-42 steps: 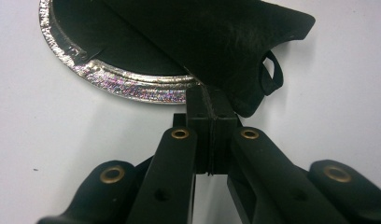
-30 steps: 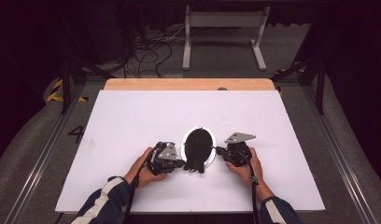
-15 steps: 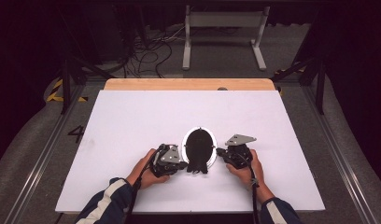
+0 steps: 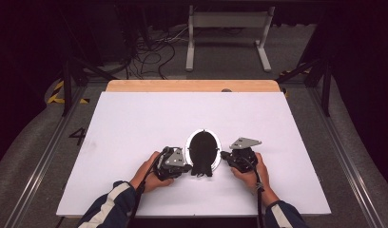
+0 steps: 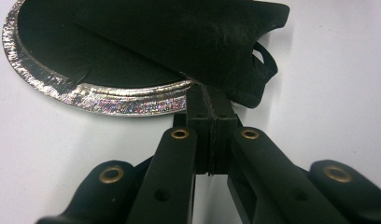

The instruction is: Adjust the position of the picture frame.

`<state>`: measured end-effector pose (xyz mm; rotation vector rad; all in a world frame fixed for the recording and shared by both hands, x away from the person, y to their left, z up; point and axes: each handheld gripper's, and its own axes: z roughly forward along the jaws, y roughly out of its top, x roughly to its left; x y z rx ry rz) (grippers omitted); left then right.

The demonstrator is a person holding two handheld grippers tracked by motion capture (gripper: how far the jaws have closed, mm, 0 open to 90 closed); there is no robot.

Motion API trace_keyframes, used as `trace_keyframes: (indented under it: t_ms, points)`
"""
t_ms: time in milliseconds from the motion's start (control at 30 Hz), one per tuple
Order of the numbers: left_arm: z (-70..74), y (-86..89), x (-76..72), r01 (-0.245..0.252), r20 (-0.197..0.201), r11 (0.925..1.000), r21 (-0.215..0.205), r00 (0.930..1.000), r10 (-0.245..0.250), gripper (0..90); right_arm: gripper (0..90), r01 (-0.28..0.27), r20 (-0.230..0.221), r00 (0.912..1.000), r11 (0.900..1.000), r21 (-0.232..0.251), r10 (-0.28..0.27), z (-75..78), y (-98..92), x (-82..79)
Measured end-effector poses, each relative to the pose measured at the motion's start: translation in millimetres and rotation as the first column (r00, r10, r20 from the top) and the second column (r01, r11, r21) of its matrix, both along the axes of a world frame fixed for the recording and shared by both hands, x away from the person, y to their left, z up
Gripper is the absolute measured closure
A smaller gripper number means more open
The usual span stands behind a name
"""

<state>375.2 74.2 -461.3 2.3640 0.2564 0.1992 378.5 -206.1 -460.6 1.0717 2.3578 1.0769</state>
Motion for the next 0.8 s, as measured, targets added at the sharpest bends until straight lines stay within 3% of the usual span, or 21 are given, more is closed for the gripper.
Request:
trace_keyframes:
  t_ms: [333, 600, 800]
  points:
    - [-0.7, 0.6, 2.9, 0.014, -0.008, 0.9999, -0.009, 0.9999, -0.014, 89.9, 90.0, 0.0, 0.008, 1.0, 1.0, -0.004, 0.0, 0.0, -0.1, -2.1]
    - [-1.2, 1.7, 0.3, -0.011, -0.013, 0.9997, -0.023, 0.9999, 0.011, 85.9, 89.2, -0.033, 0.0, 0.9995, 0.999, -0.003, 0.033, 0.5, -0.3, -7.7]
    - [13.1, 23.3, -8.6, -0.043, 0.039, 0.9968, -0.067, 0.9982, 0.046, 79.1, 89.1, -0.052, 0.001, 0.9986, 0.999, 0.008, 0.052, 5.7, -5.0, -14.7]
